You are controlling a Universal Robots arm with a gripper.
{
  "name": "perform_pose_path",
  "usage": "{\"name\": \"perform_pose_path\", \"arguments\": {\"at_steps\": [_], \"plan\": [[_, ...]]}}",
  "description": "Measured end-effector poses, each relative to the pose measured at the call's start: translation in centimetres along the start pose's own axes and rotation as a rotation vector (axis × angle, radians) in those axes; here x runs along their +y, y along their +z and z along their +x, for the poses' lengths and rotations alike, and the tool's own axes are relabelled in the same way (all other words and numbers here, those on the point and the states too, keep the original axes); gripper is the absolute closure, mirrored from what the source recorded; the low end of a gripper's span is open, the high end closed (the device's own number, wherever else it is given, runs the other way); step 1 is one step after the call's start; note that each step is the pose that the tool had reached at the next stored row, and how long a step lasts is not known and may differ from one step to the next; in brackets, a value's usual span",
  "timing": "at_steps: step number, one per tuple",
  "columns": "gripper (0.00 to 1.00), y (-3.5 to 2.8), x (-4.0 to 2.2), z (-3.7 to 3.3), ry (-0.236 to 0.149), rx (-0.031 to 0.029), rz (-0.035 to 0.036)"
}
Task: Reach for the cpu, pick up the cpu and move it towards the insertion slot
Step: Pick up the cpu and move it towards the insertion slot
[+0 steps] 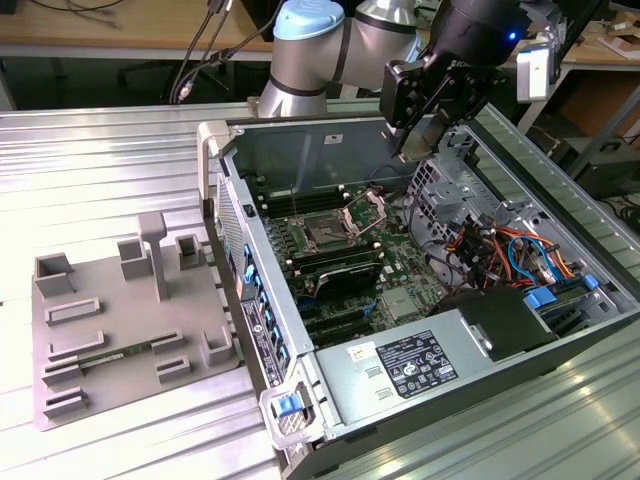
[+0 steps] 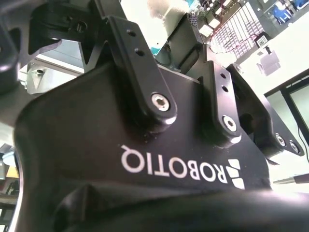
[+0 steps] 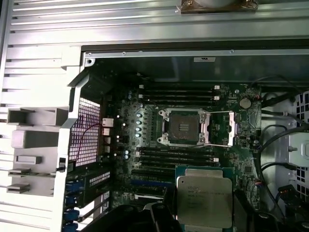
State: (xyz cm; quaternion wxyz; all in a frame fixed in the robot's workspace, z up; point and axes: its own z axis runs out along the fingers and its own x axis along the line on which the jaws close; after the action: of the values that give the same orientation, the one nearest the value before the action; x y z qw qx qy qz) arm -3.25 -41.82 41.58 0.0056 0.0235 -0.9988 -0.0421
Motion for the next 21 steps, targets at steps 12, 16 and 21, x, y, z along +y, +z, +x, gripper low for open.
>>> {"name": "perform_pose_path", "arguments": {"at_steps": [12,16,21], "plan": [[0.45,-0.02,-0.07,-1.43,0.000,0.0001,0.0000],[0.45,-0.03,-0.09,-1.92,0.000,0.0001,0.0000],[0.45,-0.03,-0.11,-2.44,0.000,0.0000,0.0000]]}}
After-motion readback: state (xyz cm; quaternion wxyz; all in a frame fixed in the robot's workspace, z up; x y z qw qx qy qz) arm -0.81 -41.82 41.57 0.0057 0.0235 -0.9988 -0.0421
